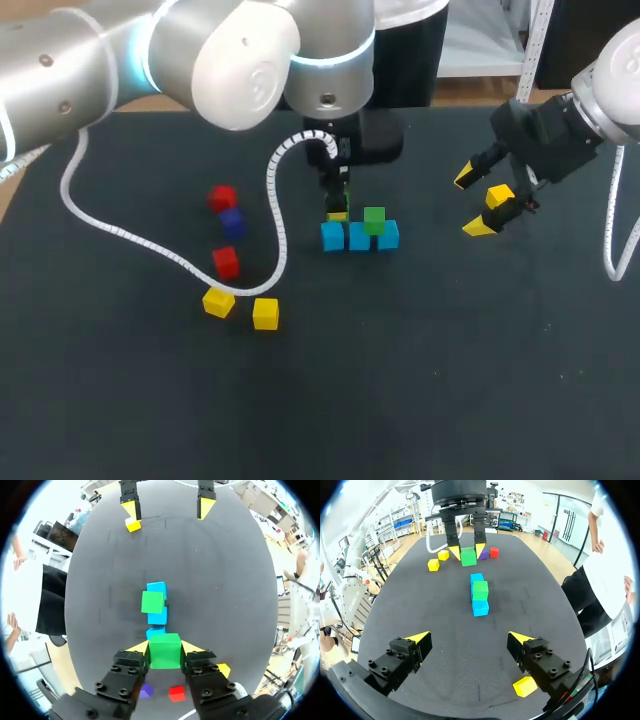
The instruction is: Place the blue cubes, place green cubes on the blue cubes, place the yellow cubes on the green cubes, then place the red cubes on the yellow cubes, and place purple cube on the red cubes.
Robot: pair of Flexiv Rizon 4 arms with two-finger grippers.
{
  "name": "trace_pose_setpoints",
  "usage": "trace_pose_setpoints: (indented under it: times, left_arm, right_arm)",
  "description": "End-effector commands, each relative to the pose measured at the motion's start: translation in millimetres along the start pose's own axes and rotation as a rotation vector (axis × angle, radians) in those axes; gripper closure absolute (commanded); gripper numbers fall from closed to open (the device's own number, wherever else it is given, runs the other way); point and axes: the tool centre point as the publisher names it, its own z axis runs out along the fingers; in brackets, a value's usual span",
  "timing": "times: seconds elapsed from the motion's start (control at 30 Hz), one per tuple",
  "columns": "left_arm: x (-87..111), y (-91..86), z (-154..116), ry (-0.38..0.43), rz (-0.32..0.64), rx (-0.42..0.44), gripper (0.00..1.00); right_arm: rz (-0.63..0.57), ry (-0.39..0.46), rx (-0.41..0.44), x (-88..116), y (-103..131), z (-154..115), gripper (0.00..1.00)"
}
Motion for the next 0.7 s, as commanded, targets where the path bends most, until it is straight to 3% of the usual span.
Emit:
trace_pose_setpoints:
  times: [0.03, 0.43, 0.7]
  left_arm:
    - [-4.4, -2.5, -5, 0.032, -0.02, -0.005, 1.0]
    - [-1.9, -19.3, 7, 0.016, -0.099, 0.021, 1.0]
    - [-4.7, -16.2, 15, 0.024, -0.095, 0.03, 1.0]
  right_arm:
    - [-0.001, -0.002, 0.0, 0, 0, 0, 0.0]
    - [-0.001, -0.002, 0.0, 0, 0, 0, 0.0]
    - [-0.001, -0.002, 0.0, 0, 0, 0, 0.0]
